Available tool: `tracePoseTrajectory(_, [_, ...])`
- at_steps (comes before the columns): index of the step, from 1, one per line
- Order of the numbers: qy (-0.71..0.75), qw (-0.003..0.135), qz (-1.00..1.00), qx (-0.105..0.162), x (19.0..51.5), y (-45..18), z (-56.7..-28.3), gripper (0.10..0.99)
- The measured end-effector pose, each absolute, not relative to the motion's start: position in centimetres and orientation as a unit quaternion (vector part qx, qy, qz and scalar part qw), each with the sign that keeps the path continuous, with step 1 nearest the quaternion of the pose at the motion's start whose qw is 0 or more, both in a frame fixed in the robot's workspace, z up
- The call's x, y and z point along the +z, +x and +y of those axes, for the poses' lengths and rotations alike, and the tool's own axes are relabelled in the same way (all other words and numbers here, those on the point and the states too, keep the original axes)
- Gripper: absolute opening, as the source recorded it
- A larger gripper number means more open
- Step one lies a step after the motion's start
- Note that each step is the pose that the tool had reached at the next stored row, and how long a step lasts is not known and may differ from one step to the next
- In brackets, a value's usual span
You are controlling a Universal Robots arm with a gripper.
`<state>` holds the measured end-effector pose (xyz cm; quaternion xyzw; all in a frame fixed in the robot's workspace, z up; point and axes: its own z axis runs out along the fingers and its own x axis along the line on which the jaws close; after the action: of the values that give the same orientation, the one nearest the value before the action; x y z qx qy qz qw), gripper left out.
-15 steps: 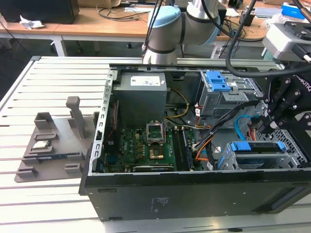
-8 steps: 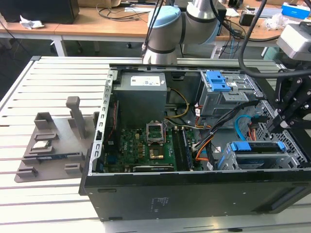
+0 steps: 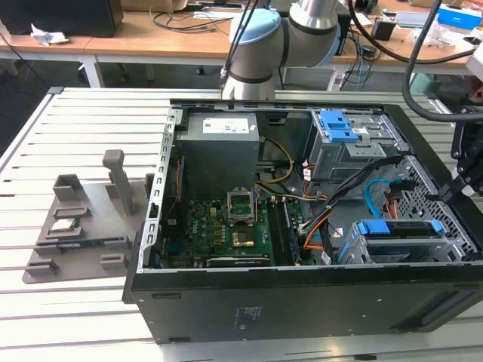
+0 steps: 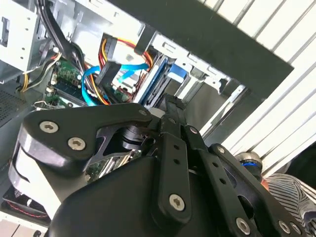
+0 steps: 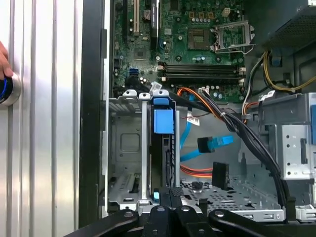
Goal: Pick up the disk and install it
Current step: 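Insert the first disk wire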
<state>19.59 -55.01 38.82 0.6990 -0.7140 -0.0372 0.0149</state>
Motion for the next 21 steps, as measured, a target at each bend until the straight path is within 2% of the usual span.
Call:
tracePoseTrajectory(18, [0.699, 0.015, -0.714, -0.037, 38.8, 22.5, -54.1, 0.106])
tracePoseTrajectory(19, [0.699, 0.015, -0.714, -0.037, 38.8, 22.5, -54.1, 0.114])
tracePoseTrajectory(20, [0.699, 0.015, -0.714, -0.037, 38.8, 22.5, -54.1, 0.173])
tracePoseTrajectory(21, [0.699, 0.015, -0.714, -0.037, 38.8, 22.5, -54.1, 0.173])
